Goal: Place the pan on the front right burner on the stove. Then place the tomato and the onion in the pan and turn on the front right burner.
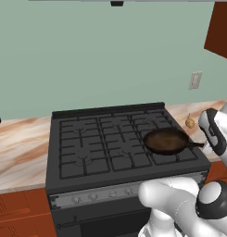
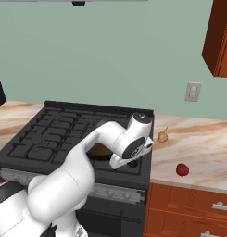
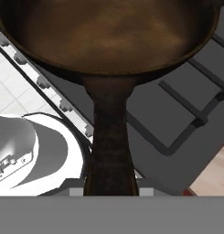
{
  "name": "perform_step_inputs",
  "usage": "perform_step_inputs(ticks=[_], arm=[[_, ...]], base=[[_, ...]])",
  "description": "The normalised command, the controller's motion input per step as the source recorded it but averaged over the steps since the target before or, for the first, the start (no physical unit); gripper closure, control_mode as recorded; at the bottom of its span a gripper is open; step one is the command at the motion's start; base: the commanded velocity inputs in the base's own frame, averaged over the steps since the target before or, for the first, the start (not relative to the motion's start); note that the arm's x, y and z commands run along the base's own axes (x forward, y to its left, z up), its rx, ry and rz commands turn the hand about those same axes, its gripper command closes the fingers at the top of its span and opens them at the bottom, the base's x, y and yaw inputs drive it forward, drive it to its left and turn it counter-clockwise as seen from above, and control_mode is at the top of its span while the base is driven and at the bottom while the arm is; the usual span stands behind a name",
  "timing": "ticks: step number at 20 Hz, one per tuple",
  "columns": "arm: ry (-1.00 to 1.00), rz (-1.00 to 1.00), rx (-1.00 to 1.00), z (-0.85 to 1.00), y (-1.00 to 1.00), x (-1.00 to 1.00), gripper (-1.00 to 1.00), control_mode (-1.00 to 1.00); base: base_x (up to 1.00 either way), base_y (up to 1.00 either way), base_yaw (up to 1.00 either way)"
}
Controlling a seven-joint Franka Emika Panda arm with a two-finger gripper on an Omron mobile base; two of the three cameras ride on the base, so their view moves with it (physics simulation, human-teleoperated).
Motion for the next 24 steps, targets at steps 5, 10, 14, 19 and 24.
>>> perform_step_inputs(ticks=[5,10,14,19,24], arm=[[0.07,0.0,0.0,-0.14,-0.09,0.12,1.0,-1.0],[0.04,-0.05,0.0,-0.09,-0.18,0.48,1.0,-1.0],[0.0,-0.04,0.03,-0.01,-0.14,0.57,1.0,-1.0],[0.0,-0.02,0.02,-0.05,-0.07,0.48,1.0,-1.0],[0.05,0.0,0.0,-0.29,-0.11,0.18,1.0,-1.0]], base=[[0.0,0.0,0.0],[0.0,0.0,0.0],[0.0,0.0,0.0],[0.0,0.0,0.0],[0.0,0.0,0.0]])
